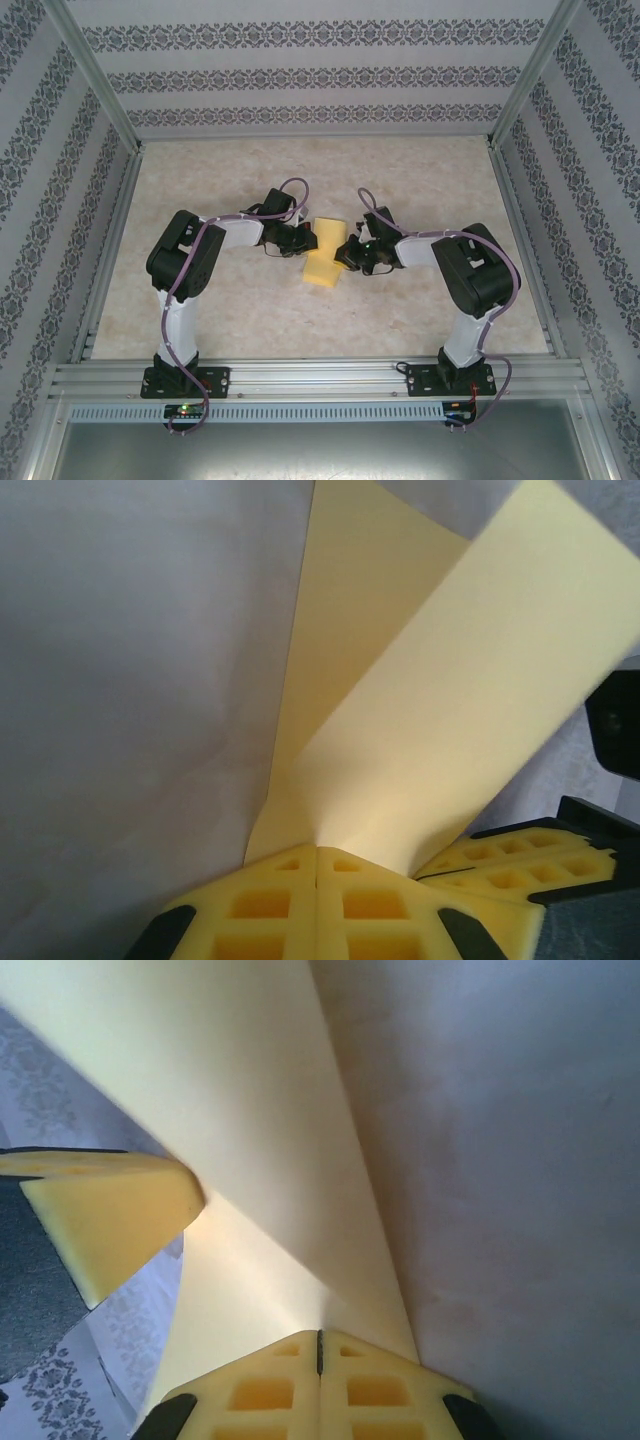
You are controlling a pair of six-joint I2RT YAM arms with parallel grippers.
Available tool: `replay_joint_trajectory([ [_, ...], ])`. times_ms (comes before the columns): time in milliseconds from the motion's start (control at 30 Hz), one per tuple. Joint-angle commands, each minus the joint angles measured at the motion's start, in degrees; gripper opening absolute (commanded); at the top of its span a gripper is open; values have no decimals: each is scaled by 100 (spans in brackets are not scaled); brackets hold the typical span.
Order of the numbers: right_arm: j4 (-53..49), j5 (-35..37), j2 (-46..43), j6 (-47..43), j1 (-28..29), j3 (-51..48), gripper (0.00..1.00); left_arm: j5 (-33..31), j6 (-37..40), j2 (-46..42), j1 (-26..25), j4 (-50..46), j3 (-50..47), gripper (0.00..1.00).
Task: Fold a paper plane with a square sheet of paper (pick it up from the middle)
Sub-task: Hold the square sheet of paper at the center of the table, then fold the square sheet of paper in half at the center of the table.
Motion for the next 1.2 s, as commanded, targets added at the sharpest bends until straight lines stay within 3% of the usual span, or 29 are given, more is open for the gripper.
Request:
replay_joint_trajectory([
  [0, 195, 10, 94, -193, -74, -262, 0, -314, 190, 260, -72, -435, -50, 0],
  [300, 263, 119, 11, -441, -131, -468, 0, -314, 189, 252, -68, -443, -40, 0],
  [533, 890, -513, -262, -282, -112, -394, 0, -319, 207, 261, -67, -472, -31, 0],
  [800, 1168, -410, -537, -122, -20, -622, 0, -306, 213, 265, -67, -485, -24, 0],
  [1033, 1669, -611, -17, -40, -30, -792, 0, -324, 225, 247, -72, -447, -70, 0],
  [1167, 1388, -459, 147, -315, -39, -892, 0, -341, 198, 252, -72, -405, -127, 0],
])
